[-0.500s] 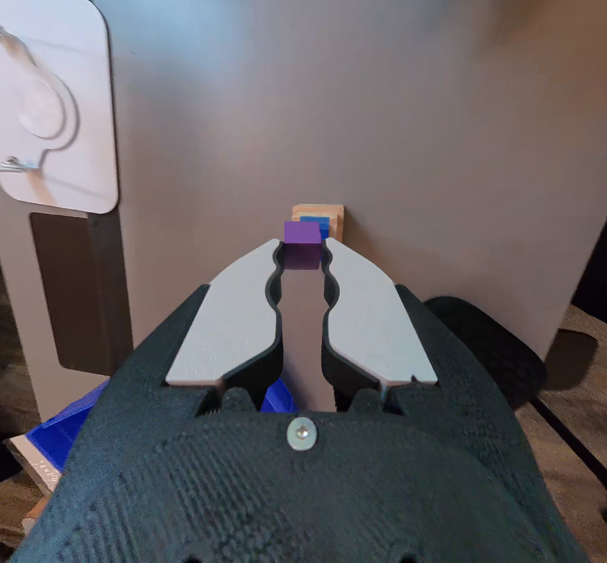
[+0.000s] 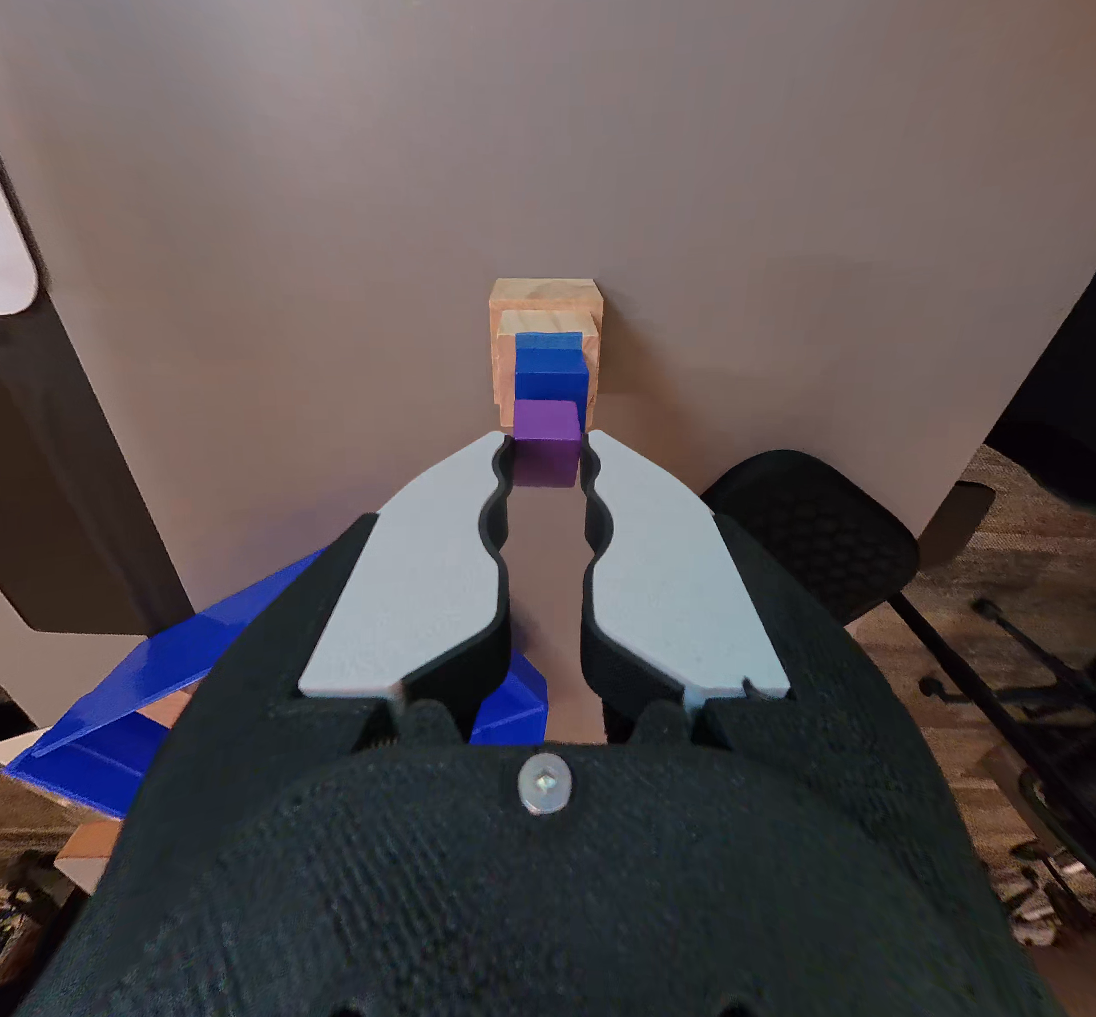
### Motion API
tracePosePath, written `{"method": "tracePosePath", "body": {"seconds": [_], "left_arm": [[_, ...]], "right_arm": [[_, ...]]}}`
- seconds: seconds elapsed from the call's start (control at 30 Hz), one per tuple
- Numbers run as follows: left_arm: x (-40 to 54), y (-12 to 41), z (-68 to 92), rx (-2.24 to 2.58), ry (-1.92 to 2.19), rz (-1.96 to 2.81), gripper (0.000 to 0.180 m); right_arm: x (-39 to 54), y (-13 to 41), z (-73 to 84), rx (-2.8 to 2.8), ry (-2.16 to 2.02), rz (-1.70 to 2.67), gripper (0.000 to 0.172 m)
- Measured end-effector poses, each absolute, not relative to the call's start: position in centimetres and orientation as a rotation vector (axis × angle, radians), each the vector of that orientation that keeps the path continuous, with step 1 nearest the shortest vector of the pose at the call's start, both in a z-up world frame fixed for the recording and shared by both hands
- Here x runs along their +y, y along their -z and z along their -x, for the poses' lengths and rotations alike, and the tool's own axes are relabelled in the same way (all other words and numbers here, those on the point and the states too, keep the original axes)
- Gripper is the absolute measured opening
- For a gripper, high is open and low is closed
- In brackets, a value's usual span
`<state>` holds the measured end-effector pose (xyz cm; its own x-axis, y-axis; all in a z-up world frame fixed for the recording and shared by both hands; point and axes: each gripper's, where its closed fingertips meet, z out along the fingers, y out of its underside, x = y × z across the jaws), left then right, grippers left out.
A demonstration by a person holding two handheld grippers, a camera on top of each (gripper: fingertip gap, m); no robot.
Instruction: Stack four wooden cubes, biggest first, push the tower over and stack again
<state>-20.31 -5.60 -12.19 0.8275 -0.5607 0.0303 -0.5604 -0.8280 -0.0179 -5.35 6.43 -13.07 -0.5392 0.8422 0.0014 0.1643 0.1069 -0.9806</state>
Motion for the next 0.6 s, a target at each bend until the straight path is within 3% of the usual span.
{"method": "tracePosePath", "body": {"seconds": [0.6], "left_arm": [[-5.21, 12.97, 19.89, 0.958, 0.074, 3.046, 0.022]], "right_arm": [[6.11, 13.67, 5.43, -1.823, -1.461, 0.987, 0.051]]}}
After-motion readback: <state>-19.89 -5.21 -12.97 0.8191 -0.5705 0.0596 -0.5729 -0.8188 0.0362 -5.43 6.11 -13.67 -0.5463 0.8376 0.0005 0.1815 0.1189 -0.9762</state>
